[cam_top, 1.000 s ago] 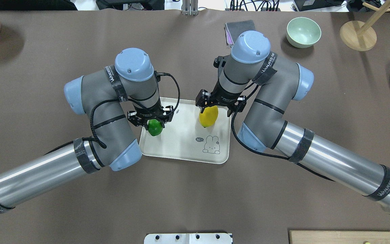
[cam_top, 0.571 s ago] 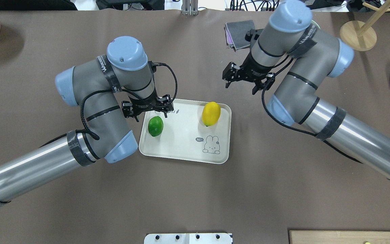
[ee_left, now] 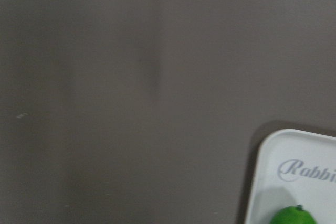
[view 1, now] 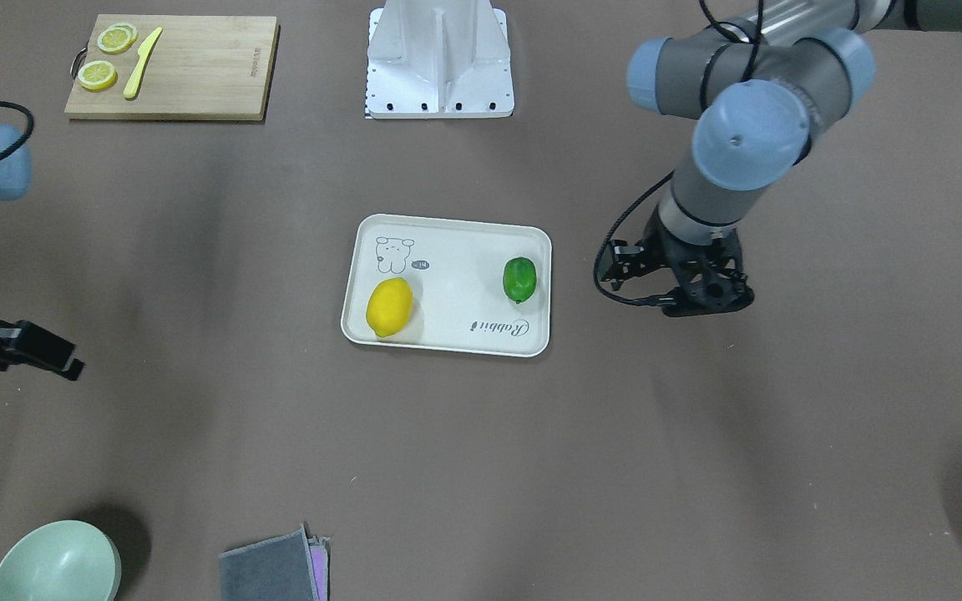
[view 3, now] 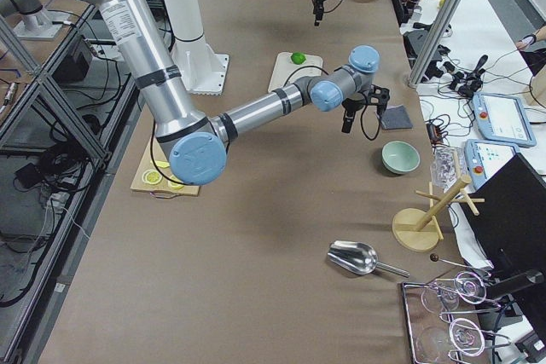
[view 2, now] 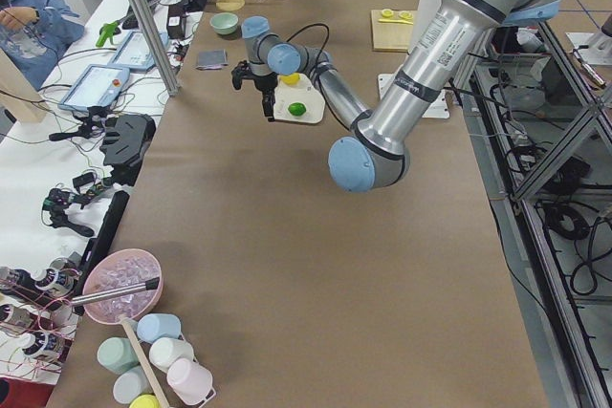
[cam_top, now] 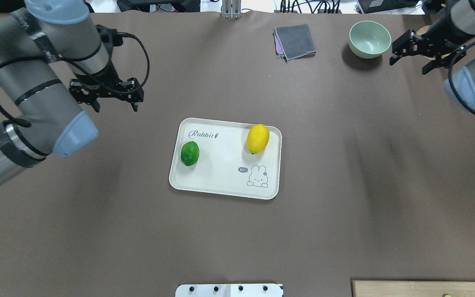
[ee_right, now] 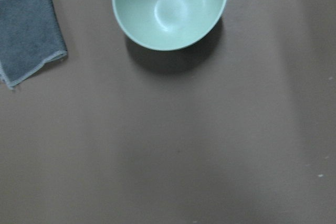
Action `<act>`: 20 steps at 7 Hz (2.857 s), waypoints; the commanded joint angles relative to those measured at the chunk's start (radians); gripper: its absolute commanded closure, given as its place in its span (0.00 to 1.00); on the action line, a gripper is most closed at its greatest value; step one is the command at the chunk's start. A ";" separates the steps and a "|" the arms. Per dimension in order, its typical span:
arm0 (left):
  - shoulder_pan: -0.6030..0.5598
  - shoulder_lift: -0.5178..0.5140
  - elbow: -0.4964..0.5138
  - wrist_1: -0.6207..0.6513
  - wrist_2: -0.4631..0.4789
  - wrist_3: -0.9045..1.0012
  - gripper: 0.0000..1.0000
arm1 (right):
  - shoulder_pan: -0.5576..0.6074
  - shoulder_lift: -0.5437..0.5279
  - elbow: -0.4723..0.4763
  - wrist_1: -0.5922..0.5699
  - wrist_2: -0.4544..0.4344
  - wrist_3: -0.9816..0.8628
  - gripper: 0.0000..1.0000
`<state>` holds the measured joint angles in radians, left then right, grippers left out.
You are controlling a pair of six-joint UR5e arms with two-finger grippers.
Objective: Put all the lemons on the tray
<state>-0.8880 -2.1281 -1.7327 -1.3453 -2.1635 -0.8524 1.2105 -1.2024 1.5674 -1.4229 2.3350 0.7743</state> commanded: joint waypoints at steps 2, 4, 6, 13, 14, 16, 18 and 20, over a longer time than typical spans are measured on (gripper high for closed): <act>-0.121 0.173 -0.088 0.012 -0.007 0.180 0.02 | 0.174 -0.139 0.002 -0.134 -0.075 -0.450 0.00; -0.227 0.240 -0.074 0.018 -0.009 0.341 0.02 | 0.314 -0.259 0.000 -0.142 -0.075 -0.666 0.00; -0.316 0.315 -0.048 0.015 -0.010 0.476 0.02 | 0.379 -0.359 -0.016 -0.137 -0.074 -0.778 0.00; -0.498 0.503 -0.001 -0.020 -0.133 0.737 0.02 | 0.437 -0.374 0.091 -0.315 -0.039 -0.773 0.00; -0.537 0.532 0.008 -0.020 -0.130 0.825 0.02 | 0.437 -0.384 0.089 -0.314 -0.039 -0.773 0.00; -0.618 0.568 0.060 -0.020 -0.133 0.991 0.02 | 0.437 -0.408 0.088 -0.307 -0.040 -0.773 0.00; -0.660 0.588 0.076 -0.017 -0.130 1.056 0.02 | 0.437 -0.408 0.086 -0.307 -0.042 -0.773 0.00; -0.686 0.612 0.065 -0.017 -0.131 1.061 0.02 | 0.437 -0.410 0.085 -0.307 -0.040 -0.773 0.00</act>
<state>-1.5597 -1.5305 -1.6643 -1.3632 -2.2941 0.2011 1.6475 -1.6107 1.6535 -1.7304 2.2936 0.0007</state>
